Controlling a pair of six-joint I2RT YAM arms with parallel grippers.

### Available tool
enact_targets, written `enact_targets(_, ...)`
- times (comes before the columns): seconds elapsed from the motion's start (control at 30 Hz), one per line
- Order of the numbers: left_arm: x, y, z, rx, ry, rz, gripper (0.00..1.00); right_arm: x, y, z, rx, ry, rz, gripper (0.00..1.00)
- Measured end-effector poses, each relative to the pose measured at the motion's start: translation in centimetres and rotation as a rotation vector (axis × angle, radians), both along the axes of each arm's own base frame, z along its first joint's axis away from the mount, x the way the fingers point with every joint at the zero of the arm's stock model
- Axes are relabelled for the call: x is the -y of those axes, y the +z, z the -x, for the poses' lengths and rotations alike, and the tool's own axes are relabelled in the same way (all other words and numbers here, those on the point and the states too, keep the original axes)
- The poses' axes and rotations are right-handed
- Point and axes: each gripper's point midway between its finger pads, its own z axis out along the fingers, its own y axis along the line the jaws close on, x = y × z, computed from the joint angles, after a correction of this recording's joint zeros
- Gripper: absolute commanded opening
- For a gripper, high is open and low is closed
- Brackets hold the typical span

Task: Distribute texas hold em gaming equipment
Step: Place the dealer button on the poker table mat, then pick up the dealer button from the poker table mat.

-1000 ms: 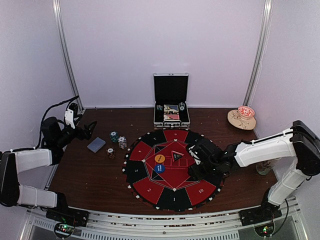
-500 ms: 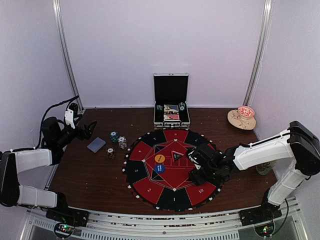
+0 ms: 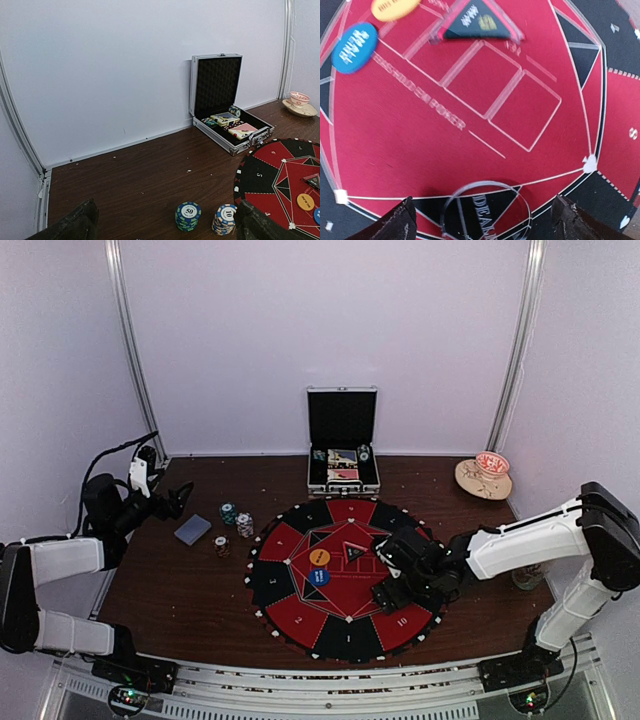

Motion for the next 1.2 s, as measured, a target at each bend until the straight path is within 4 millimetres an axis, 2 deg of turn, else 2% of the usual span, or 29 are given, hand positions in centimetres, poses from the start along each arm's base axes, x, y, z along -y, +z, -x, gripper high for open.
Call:
enact_targets(0.13, 0.0, 0.0, 0.0, 0.0, 0.0, 0.0, 0.98, -1.7, 2.5, -0.6, 0.034, 0.012, -0.038, 0.99)
enact_targets(0.3, 0.0, 0.0, 0.0, 0.0, 0.001, 0.0, 0.98, -5.9, 7.6, -2.2, 0.112, 0.034, -0.129, 1.0)
enact_targets(0.43, -0.1, 0.0, 0.0, 0.0, 0.003, 0.0, 0.98, -9.0, 9.5, -3.6, 0.153, 0.038, -0.15, 1.0)
enact_targets(0.73, -0.1, 0.0, 0.0, 0.0, 0.003, 0.0, 0.98, -13.1, 7.3, -6.7, 0.163, 0.014, -0.078, 0.96)
enact_targets(1.03, 0.0, 0.0, 0.0, 0.001, 0.003, 0.0, 0.98, -14.4, 4.4, -8.2, 0.148, -0.002, -0.033, 0.91)
enact_targets(1.2, -0.1, 0.0, 0.0, 0.001, 0.003, 0.0, 0.98, -14.3, 3.0, -9.5, 0.118, -0.026, -0.041, 0.87)
